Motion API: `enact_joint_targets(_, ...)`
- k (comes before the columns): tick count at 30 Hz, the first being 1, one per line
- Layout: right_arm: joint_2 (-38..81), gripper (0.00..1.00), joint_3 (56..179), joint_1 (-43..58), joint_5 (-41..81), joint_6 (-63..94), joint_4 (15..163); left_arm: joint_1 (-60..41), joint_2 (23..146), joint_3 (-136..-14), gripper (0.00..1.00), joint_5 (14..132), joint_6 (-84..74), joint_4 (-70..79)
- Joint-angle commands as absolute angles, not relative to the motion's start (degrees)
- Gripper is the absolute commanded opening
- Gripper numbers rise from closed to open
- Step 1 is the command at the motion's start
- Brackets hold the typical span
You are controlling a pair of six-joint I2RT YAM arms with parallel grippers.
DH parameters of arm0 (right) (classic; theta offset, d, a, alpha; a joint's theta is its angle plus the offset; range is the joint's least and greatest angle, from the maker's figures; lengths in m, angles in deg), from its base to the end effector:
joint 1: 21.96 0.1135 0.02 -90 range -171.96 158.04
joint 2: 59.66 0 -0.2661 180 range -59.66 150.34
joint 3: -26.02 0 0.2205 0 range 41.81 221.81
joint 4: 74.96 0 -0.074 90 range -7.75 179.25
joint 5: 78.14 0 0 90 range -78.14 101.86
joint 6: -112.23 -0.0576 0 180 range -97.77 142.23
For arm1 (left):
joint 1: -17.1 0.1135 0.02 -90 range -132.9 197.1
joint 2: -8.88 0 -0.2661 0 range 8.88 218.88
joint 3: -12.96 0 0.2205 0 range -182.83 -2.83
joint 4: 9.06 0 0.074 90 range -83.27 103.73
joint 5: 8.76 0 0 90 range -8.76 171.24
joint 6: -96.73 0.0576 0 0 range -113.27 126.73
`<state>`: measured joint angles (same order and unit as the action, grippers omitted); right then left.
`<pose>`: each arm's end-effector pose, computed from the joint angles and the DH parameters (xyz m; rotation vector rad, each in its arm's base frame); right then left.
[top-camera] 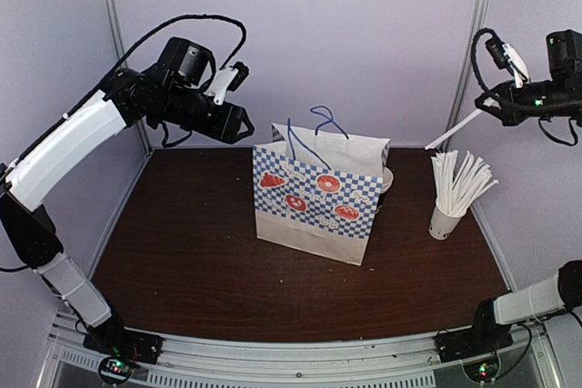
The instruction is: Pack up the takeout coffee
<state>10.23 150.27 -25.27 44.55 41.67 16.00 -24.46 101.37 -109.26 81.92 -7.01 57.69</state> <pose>0.1592 0.0220 0.4729 -0.6049 2.0031 0.3808 0.2460 -0.2172 0.4095 0.5384 2.2018 -0.5123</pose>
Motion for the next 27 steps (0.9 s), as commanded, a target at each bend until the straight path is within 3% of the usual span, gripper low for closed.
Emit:
enact_joint_targets(1,15.6,0.0,158.03,-25.4,57.05,37.54,18.77,-24.35,97.49,-107.17,0.55,83.93,-5.82,56.08)
enact_joint_targets(7,24.51,0.0,168.17,-17.85,61.61,35.79,18.76,-24.38,93.63,-102.22,0.56,88.29,-5.46,56.23)
enact_joint_targets(16,35.72,0.0,172.16,6.7,44.42,44.21,17.15,-24.38,87.14,-95.49,0.57,92.17,-5.97,58.0)
enact_joint_targets(23,54.4,0.01,183.96,14.16,31.9,46.88,19.92,-24.33,83.66,-90.7,0.57,92.17,-7.02,57.44)
enact_joint_targets(25,58.52,0.1,186.4,15.2,31.6,47.34,20.25,-24.35,82.81,-89.9,0.57,91.8,-7.07,57.5)
enact_joint_targets(27,61.31,0.45,188.34,16.31,32.96,47.75,19.68,-24.37,81.81,-89.17,0.57,92.02,-7.18,57.53)
